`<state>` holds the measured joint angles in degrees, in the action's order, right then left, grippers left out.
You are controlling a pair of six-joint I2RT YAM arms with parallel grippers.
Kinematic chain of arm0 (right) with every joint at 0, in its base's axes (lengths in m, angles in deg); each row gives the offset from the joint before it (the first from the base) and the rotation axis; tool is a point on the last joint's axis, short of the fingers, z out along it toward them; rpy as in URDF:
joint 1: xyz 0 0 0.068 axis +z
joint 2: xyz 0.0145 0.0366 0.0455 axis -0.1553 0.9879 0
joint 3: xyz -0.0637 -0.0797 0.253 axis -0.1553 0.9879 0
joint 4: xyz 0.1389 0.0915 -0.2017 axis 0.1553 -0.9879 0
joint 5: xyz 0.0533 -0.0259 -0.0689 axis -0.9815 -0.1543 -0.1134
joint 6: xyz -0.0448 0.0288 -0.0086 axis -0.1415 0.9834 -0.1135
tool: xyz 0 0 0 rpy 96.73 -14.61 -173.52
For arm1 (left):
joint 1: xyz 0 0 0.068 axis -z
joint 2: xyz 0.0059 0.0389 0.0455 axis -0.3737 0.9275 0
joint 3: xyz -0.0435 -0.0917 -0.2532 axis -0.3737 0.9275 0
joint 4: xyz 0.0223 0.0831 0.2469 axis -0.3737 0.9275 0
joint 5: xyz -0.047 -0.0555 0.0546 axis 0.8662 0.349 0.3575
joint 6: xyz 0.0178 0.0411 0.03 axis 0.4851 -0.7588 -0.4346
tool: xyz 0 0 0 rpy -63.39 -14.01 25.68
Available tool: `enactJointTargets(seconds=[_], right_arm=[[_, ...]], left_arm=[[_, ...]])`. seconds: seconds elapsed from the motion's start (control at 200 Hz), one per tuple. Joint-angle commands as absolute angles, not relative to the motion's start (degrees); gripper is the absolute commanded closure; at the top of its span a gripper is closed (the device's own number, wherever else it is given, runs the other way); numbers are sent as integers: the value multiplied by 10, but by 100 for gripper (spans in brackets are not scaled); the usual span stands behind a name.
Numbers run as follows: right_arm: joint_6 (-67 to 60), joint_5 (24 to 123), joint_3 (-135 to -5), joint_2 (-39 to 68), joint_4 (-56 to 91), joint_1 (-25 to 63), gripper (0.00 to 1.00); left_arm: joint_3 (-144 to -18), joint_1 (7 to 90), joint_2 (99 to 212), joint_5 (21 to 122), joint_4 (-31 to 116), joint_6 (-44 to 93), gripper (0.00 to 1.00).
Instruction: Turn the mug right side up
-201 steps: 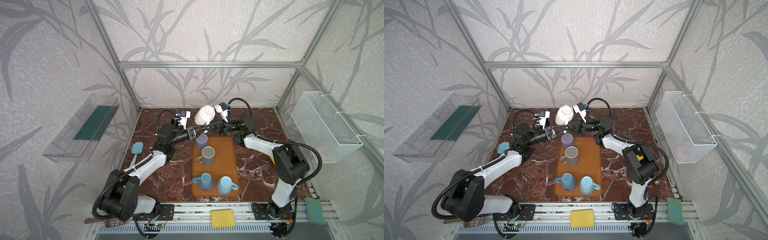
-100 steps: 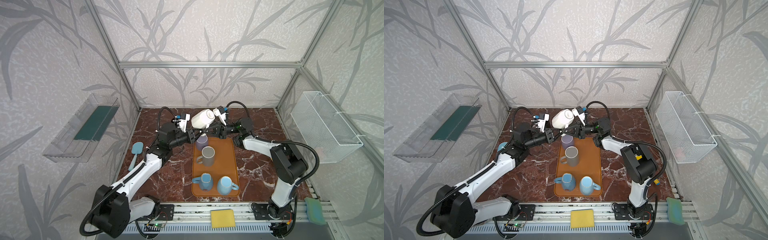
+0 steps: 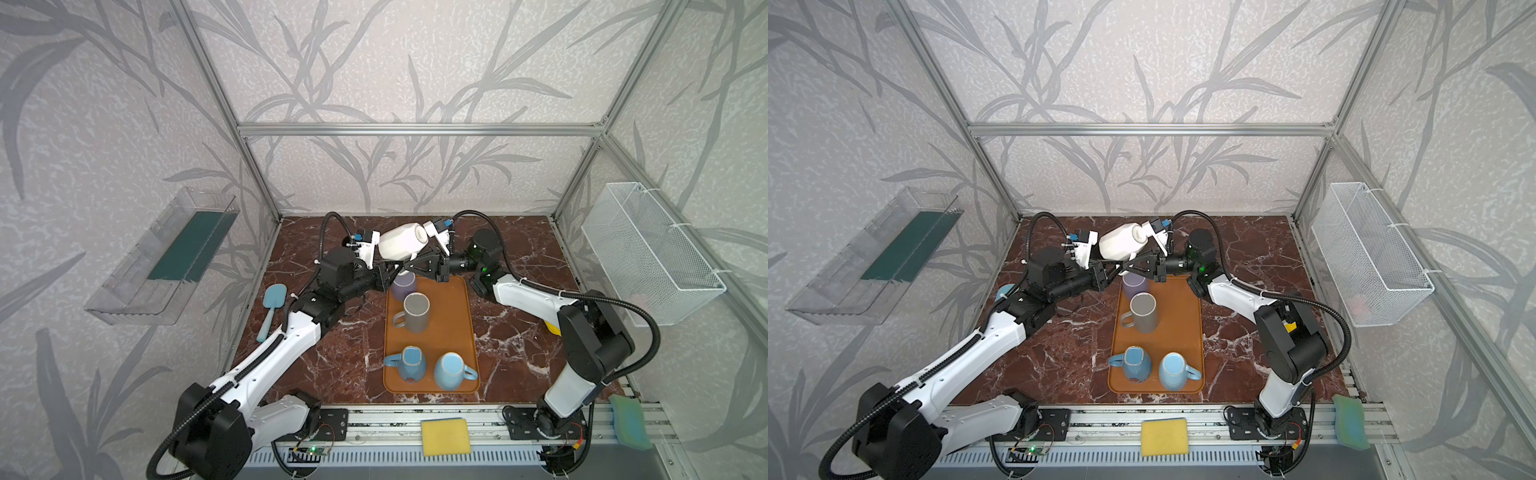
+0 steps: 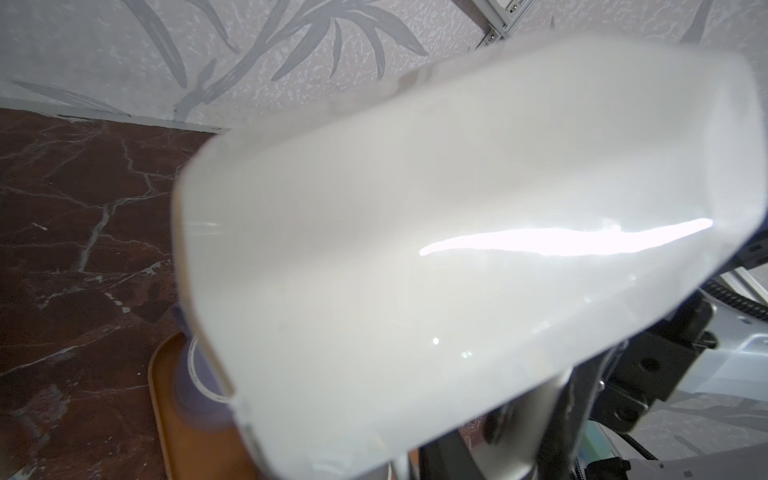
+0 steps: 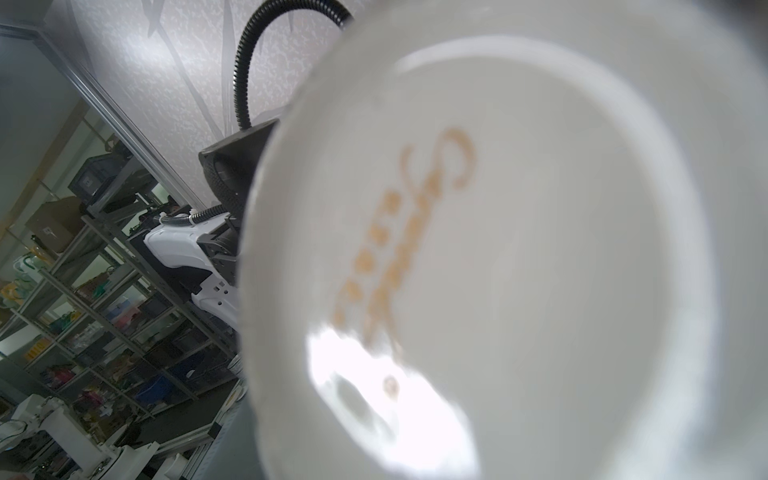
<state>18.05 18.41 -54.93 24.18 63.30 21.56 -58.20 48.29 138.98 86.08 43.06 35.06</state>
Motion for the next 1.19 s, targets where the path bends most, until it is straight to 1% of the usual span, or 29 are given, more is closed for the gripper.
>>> enactJointTargets(seconds=[0.0, 0.175, 0.415, 0.59, 0.79, 0.83, 0.865, 0.905, 0.985, 1.19], right_arm=[[136, 244, -550, 222, 511, 225, 89], [121, 276, -549, 206, 448, 232, 86], [126, 341, -551, 186, 387, 250, 79], [149, 379, -541, 171, 388, 257, 77], [205, 404, -541, 173, 399, 259, 75], [212, 406, -541, 176, 404, 260, 76], [218, 412, -542, 178, 402, 261, 79], [222, 413, -543, 180, 403, 260, 87], [232, 414, -542, 184, 405, 261, 100], [237, 418, -534, 180, 399, 264, 100]], left_arm=[[-620, 502, 1360, 802, 415, 283, 100], [-618, 515, 1348, 760, 430, 260, 100], [-617, 537, 1340, 712, 441, 235, 100], [-618, 550, 1341, 693, 447, 220, 100], [-622, 564, 1345, 681, 450, 207, 100], [-622, 566, 1344, 679, 449, 205, 100], [-623, 568, 1346, 678, 450, 203, 100], [-623, 570, 1345, 676, 450, 201, 100], [-624, 573, 1345, 672, 454, 197, 100], [-623, 575, 1344, 664, 455, 193, 100]])
